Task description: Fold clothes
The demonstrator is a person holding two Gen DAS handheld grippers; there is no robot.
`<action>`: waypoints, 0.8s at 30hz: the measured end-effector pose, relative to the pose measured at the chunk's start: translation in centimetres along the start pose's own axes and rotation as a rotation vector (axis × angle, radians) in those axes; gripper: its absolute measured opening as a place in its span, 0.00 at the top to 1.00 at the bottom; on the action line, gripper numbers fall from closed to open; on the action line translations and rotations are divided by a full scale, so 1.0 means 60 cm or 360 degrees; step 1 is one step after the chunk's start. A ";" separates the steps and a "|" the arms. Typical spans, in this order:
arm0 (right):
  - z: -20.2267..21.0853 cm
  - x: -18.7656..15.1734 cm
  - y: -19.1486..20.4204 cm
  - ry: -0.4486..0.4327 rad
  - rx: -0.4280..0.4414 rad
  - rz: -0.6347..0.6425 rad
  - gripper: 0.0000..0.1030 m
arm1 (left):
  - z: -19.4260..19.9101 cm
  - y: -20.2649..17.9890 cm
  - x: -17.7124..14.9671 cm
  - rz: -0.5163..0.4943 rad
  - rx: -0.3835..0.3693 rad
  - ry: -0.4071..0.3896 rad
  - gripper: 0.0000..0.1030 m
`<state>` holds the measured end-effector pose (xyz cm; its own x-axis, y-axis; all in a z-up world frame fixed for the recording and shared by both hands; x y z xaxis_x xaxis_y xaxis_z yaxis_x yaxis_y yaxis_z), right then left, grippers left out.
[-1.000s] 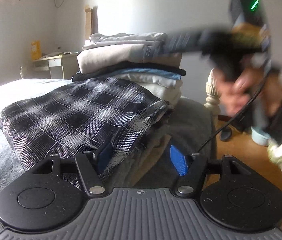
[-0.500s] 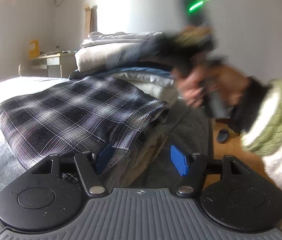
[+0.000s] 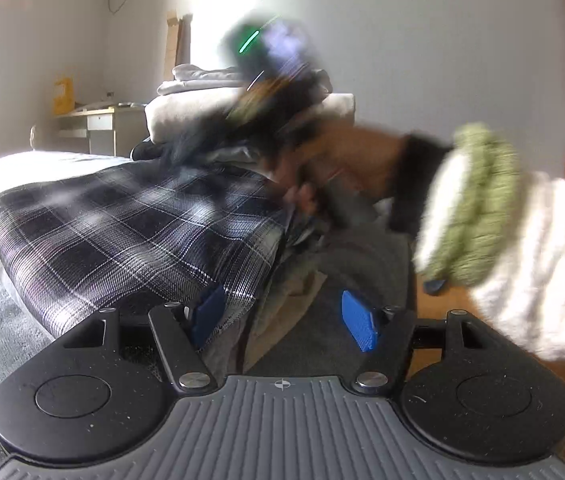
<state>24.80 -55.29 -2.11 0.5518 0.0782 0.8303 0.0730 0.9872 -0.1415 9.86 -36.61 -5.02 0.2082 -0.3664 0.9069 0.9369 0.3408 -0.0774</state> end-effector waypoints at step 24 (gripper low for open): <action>0.238 -0.095 -0.024 -0.0188 0.0322 -0.0381 0.85 | 0.019 0.198 0.083 0.0398 0.0224 -0.0116 0.38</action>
<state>9.65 -55.19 1.06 0.4381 -0.1553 0.8854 0.0156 0.9861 0.1652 21.72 -33.39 -0.92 0.4021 -0.1944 0.8947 0.8098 0.5315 -0.2484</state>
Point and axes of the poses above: each gripper's, at about its wrist camera, not at the fingertips, and z roughly against the way its jaws point, y to its left, x to its top, the point moved 6 cm from there along -z, roughly the way its jaws point, and after that the axes turned 2 degrees about y, right-handed, at the moved point
